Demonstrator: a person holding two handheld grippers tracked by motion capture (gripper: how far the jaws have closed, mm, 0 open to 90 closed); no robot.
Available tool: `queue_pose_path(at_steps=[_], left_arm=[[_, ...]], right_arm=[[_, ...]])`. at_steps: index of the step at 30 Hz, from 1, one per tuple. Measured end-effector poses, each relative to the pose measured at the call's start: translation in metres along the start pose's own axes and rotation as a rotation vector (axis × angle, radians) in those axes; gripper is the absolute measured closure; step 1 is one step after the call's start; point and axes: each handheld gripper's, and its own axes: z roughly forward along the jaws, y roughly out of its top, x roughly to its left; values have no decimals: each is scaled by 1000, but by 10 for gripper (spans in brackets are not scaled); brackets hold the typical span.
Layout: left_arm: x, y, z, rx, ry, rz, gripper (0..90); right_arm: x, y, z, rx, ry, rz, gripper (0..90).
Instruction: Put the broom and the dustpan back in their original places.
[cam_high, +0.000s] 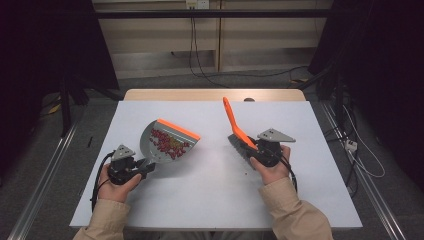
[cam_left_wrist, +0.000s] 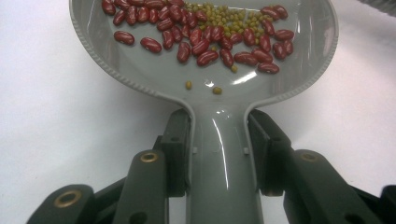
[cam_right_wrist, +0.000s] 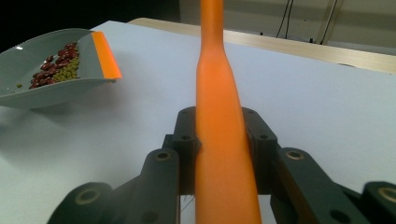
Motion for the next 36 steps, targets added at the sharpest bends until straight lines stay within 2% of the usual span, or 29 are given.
queue_pose_path(at_steps=[5,11,15,20,23,30,33,35,36], left_arm=[[1,-1,1,-1,8,-1,631],[-6,-2,3,26,-40,37,631],[-14,-4,6,71,-103,90,631],[-28,-3,9,97,-194,152,631],[-37,-2,11,121,-227,197,631],[-54,-2,18,163,-281,267,630],[-61,-1,20,166,-302,289,630],[-66,0,22,181,-316,319,631],[-69,0,23,189,-312,327,631]], right_arm=[[-4,-2,-3,0,-11,1,712],[-5,-5,-5,-1,-22,1,712],[-6,-9,-7,0,-36,-6,712],[-9,-15,-9,3,-52,-12,712],[-10,-18,-10,6,-64,-6,713],[-4,-23,-8,6,-82,-41,712],[-2,-25,-6,7,-99,-60,713],[-1,-26,-5,8,-104,-63,713],[0,-27,-5,14,-103,-65,713]])
